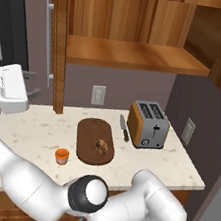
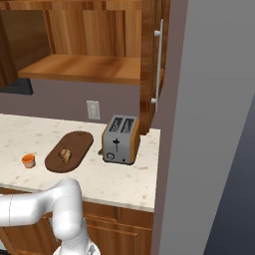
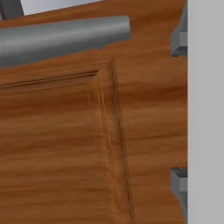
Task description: Pick the bread, place it on the cutting board, pick the jam, place it on the counter, and close the cabinet.
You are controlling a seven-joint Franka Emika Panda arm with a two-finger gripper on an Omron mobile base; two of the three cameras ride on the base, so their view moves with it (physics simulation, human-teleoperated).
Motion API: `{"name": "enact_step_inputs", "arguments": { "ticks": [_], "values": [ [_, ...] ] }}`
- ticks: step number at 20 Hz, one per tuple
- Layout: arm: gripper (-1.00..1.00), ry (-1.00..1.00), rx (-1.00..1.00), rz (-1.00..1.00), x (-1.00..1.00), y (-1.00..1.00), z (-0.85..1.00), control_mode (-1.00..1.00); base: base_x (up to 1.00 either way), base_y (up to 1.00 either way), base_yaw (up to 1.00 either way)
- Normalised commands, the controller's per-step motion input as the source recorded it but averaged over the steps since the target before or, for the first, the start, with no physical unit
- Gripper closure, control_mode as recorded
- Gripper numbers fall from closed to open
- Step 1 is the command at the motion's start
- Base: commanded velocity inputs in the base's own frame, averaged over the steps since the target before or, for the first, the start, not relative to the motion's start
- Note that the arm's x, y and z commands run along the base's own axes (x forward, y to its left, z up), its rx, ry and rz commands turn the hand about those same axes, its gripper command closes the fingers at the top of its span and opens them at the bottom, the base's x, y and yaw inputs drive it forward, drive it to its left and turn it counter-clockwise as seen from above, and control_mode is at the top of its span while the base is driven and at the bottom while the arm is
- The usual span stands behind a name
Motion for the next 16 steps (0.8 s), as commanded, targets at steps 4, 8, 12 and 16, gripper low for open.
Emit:
{"name": "enact_step_inputs", "arguments": {
  "ticks": [4,8,12,16],
  "values": [
    [-1.0,0.0,0.0,0.01,0.0,-0.22,0.0,-1.0,0.0,0.0,0.0],
    [-1.0,0.0,0.0,0.02,0.01,-0.21,0.0,-1.0,0.0,0.0,0.0],
    [-1.0,0.0,0.0,0.04,0.0,-0.24,0.0,-1.0,0.0,0.0,0.0],
    [-1.0,0.0,0.0,0.07,0.0,-0.27,0.0,-1.0,0.0,0.0,0.0]
  ]
}}
